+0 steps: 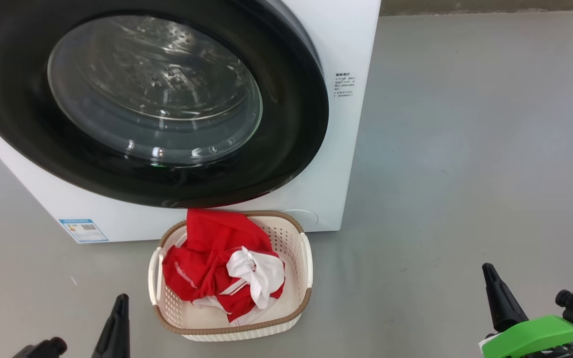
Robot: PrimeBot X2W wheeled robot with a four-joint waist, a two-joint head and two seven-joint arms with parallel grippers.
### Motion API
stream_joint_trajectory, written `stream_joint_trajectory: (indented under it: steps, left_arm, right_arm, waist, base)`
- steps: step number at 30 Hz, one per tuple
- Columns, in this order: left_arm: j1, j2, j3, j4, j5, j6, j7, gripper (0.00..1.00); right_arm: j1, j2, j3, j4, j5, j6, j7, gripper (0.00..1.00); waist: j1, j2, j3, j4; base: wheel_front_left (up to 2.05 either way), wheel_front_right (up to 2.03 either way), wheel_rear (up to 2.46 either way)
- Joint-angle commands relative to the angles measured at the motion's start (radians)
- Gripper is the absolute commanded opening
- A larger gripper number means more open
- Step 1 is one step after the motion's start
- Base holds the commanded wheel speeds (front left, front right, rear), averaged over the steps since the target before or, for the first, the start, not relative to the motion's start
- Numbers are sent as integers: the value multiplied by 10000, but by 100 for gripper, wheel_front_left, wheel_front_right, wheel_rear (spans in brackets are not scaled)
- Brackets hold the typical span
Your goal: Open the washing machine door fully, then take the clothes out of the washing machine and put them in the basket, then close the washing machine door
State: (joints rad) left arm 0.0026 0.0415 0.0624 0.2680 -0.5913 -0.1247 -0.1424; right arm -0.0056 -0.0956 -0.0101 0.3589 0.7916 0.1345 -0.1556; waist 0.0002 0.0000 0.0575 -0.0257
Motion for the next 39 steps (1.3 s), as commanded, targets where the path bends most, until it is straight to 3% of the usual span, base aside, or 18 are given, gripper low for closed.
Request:
stream_joint_trajectory:
  steps: [1, 39]
  left_arm:
    - [-299, 76, 148, -210, -230, -18, 33, 0]
    - [-649, 81, 311, -217, -4525, -36, 1128, 0]
  right_arm:
    - [-373, -131, -19, -290, 184, -11, 54, 0]
    - [-651, 94, -424, -660, 3666, -23, 1165, 0]
  waist:
    - [-1, 0, -5, 3]
    - [-1, 0, -238, 112]
  base:
    - [0, 0, 0]
    - [0, 0, 0]
